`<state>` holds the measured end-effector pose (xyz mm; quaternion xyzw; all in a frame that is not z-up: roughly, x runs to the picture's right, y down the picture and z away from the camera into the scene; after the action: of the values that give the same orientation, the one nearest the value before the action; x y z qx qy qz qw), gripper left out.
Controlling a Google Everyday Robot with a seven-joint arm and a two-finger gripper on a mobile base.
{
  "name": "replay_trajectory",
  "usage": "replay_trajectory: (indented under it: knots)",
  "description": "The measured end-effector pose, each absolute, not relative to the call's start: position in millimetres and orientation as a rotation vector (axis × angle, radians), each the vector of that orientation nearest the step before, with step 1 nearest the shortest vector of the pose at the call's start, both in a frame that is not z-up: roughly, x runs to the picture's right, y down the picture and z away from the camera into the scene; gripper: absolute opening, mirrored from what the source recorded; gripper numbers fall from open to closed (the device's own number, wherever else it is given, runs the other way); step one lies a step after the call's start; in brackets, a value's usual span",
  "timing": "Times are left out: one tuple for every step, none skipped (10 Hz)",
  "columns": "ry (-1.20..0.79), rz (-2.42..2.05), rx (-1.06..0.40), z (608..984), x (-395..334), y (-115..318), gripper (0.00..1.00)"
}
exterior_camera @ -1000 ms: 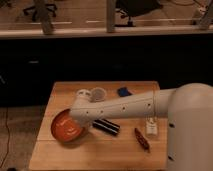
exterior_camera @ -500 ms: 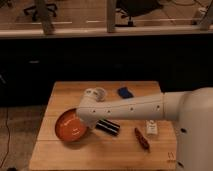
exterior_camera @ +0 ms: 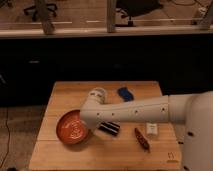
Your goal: Drag the ceramic bowl in a circle
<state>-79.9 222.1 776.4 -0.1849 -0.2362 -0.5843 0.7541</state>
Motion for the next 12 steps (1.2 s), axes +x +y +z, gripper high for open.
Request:
replay_trajectory:
  knots:
    - [-0.519,-1.277,-0.401,776.1,-79.3,222.9,0.00]
    - [-0.521,-1.281,-0.399,776.5,-79.5,223.5,0.00]
    - [-0.523,-1.280,-0.399,775.4,-77.9,224.2,0.00]
    - [-0.526,-1.276,-0.402,774.7,-76.6,226.2,0.00]
    - [-0.530,-1.271,-0.400,775.6,-76.2,227.5,0.00]
    - [-0.533,-1.269,-0.401,776.2,-76.5,228.8,0.00]
    - [-0.534,-1.270,-0.399,776.8,-78.1,229.3,0.00]
    - [-0.539,-1.267,-0.396,776.8,-78.3,229.7,0.00]
    - [-0.540,-1.268,-0.396,776.9,-75.5,230.1,0.00]
    - [-0.540,-1.269,-0.395,777.4,-71.1,230.6,0.00]
    - [-0.540,-1.269,-0.394,778.6,-70.5,231.3,0.00]
    - [-0.544,-1.265,-0.395,779.0,-75.9,232.7,0.00]
